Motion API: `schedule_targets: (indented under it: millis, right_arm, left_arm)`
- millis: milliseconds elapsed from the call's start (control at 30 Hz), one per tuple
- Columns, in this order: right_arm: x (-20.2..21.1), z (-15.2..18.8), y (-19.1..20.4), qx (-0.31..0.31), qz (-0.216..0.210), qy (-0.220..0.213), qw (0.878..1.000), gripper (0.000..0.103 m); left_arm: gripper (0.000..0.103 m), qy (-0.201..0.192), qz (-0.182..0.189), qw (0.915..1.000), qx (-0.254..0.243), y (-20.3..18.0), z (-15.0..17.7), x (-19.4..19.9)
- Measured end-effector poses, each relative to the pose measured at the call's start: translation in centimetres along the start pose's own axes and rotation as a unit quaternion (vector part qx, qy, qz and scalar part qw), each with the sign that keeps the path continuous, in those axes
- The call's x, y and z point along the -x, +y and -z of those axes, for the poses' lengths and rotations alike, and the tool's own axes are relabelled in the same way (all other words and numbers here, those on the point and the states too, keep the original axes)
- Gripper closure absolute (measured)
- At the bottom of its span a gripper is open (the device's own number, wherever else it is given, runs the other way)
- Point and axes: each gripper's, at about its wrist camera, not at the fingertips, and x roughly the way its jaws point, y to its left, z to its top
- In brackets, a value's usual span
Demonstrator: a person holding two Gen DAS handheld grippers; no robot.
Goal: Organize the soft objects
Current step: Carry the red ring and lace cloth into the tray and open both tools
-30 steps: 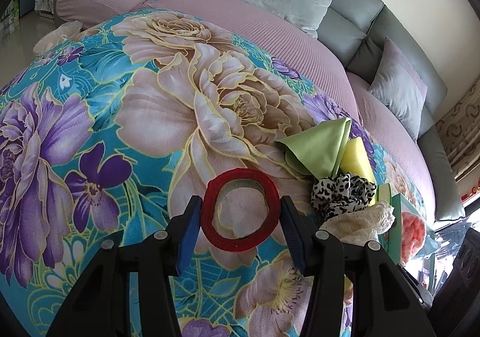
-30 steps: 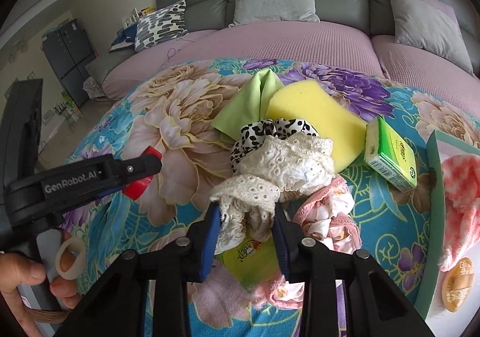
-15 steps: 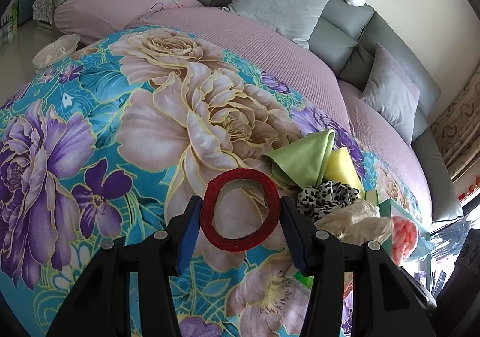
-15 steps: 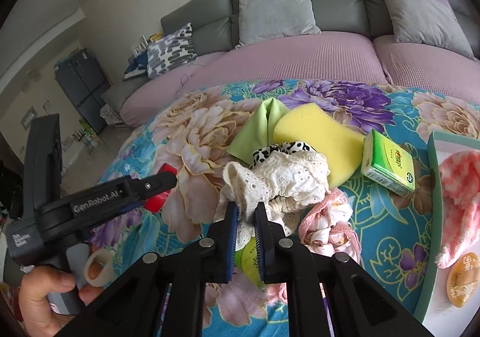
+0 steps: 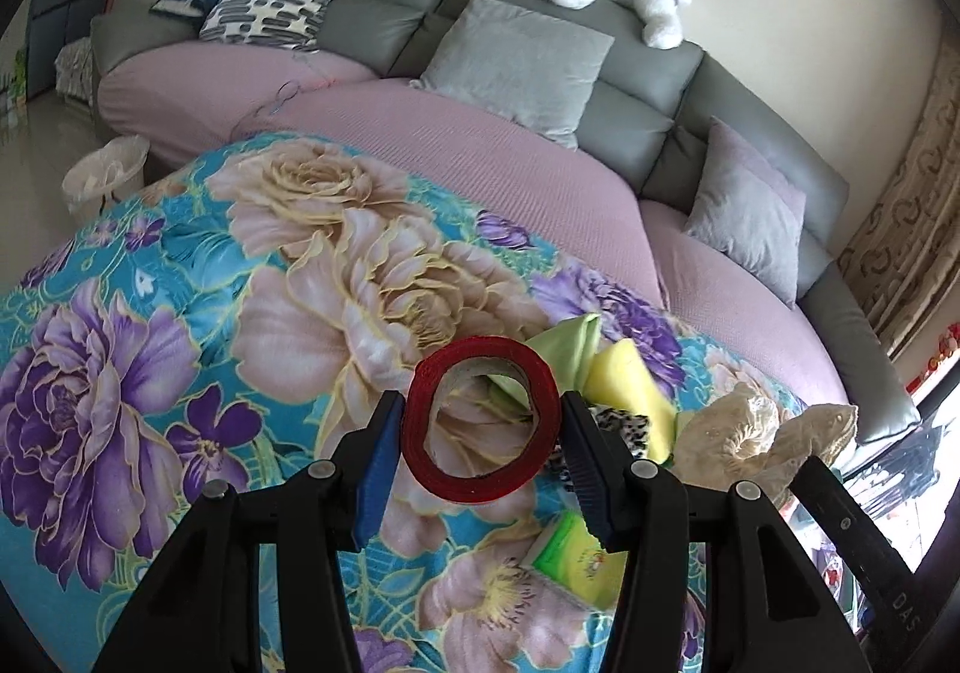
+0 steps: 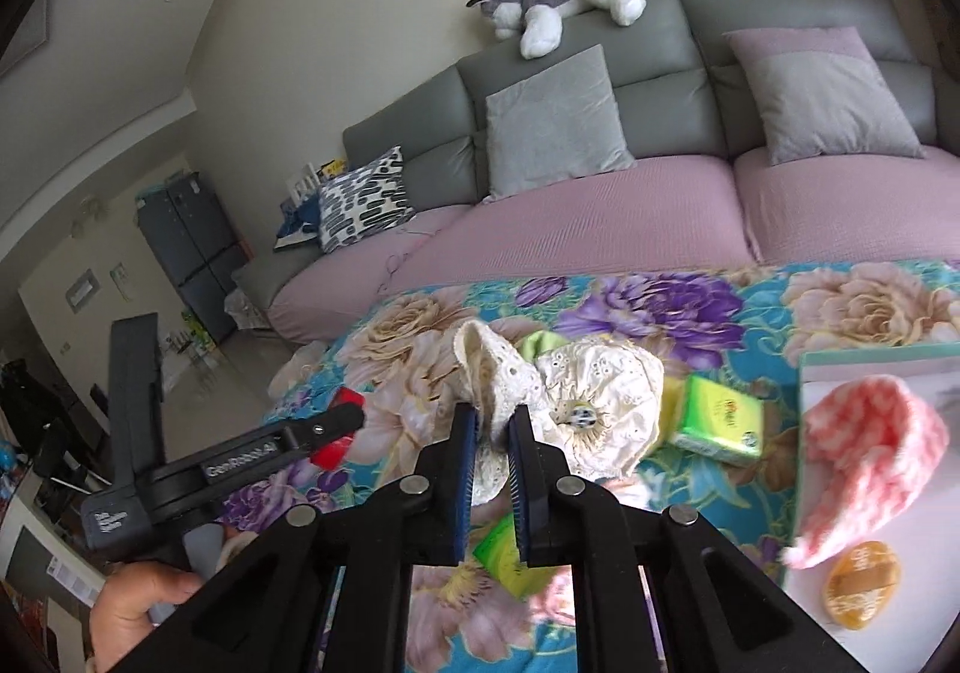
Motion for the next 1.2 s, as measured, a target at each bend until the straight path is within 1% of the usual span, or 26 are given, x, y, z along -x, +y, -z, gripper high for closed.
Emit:
schedule_targets:
  millis: [133,267,433,567,733,867,933,1000,1100,1200]
  right_arm:
    - [1.2,-0.2,-1.7,-0.012,0.025,-0.006,1.000,0.092]
    - [3.2,-0.4,-3.8,-0.024,0.053,-0.022,0.998,0.092]
    - [6.0,-0.5,-7.0,-0.047,0.094,-0.040,0.994,0.092]
    - [8.1,-0.4,-9.3,-0.059,0.134,-0.048,0.988,0.092]
    - [10.7,-0.2,-12.2,-0.077,0.168,-0.059,0.981,0.092]
    - [12.5,0.1,-14.4,-0.097,0.195,-0.069,0.974,0.092]
    - [13.2,0.3,-15.5,-0.105,0.211,-0.069,0.969,0.092]
    - [13.9,0.5,-16.5,-0.113,0.227,-0.069,0.965,0.092]
    - [14.8,1.1,-18.1,-0.128,0.239,-0.070,0.960,0.092]
    - [15.3,1.5,-19.3,-0.142,0.252,-0.067,0.955,0.092]
  left_arm:
    - [0.049,0.003,0.011,0.9997,-0.023,-2.1,0.3,-0.2]
    - [0.049,0.010,0.030,0.9980,-0.055,-4.9,0.9,-0.7]
    - [0.049,0.018,0.055,0.9933,-0.101,-9.5,2.0,-1.4]
    - [0.049,0.025,0.080,0.9872,-0.136,-13.1,3.3,-1.7]
    - [0.049,0.038,0.108,0.9761,-0.184,-17.8,5.5,-2.1]
    - [0.049,0.054,0.132,0.9647,-0.221,-21.2,7.6,-2.8]
    - [0.049,0.062,0.138,0.9597,-0.237,-22.5,8.5,-3.2]
    - [0.049,0.071,0.140,0.9540,-0.255,-23.7,9.4,-3.6]
    - [0.049,0.088,0.137,0.9423,-0.292,-25.6,11.0,-4.2]
    - [0.049,0.102,0.129,0.9358,-0.312,-26.7,11.8,-4.7]
